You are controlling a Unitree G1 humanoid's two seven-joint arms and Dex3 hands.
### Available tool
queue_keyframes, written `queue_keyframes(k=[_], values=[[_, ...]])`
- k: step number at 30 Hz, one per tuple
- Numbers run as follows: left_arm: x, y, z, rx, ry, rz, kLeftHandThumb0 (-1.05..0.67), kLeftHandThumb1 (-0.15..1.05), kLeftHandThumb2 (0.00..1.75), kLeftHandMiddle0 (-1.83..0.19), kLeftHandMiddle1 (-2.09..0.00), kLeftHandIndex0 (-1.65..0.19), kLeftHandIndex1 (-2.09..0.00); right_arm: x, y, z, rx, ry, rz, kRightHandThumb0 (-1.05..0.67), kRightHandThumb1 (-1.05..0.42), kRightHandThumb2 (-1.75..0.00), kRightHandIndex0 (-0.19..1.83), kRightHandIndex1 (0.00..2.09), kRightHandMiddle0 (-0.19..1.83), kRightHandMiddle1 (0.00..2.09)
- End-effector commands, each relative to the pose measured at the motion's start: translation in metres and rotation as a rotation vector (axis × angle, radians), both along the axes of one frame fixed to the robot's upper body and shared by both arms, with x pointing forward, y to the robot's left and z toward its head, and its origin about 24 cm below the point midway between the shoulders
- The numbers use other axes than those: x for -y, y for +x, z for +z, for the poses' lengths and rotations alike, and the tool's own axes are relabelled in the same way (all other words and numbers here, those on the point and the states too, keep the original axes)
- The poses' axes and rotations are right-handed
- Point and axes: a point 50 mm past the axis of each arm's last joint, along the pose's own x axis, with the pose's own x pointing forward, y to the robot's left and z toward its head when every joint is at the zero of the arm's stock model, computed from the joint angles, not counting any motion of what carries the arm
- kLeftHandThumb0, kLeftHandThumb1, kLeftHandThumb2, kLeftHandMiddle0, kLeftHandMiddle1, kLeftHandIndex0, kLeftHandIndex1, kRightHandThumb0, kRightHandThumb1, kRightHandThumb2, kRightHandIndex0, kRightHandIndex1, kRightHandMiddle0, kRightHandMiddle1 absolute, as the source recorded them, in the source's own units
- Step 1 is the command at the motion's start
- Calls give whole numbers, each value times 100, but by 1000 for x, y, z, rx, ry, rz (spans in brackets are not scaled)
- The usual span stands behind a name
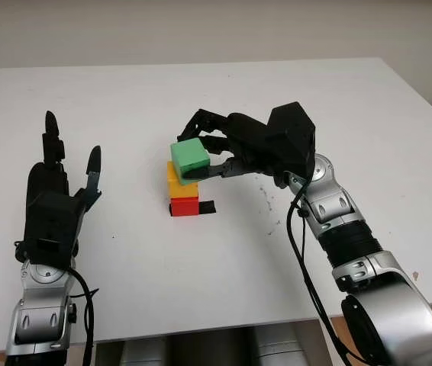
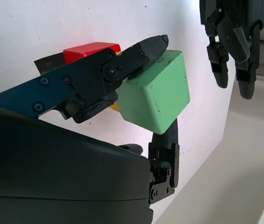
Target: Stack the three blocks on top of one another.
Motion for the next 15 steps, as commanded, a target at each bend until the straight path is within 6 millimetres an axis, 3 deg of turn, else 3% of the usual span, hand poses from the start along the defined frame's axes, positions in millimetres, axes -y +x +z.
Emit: queue_keyframes(k=[1, 15], values=[[2, 0, -1, 9, -1, -3, -70, 105, 57, 18, -5, 10, -6, 0, 1, 4, 20, 10, -11, -50, -92, -6, 30, 7, 35, 161], [2, -1, -2, 14, -5, 2, -69, 105, 57, 17, -6, 10, -5, -4, 3, 10, 26, 46, -29, -53, -93, -5, 30, 6, 34, 165]])
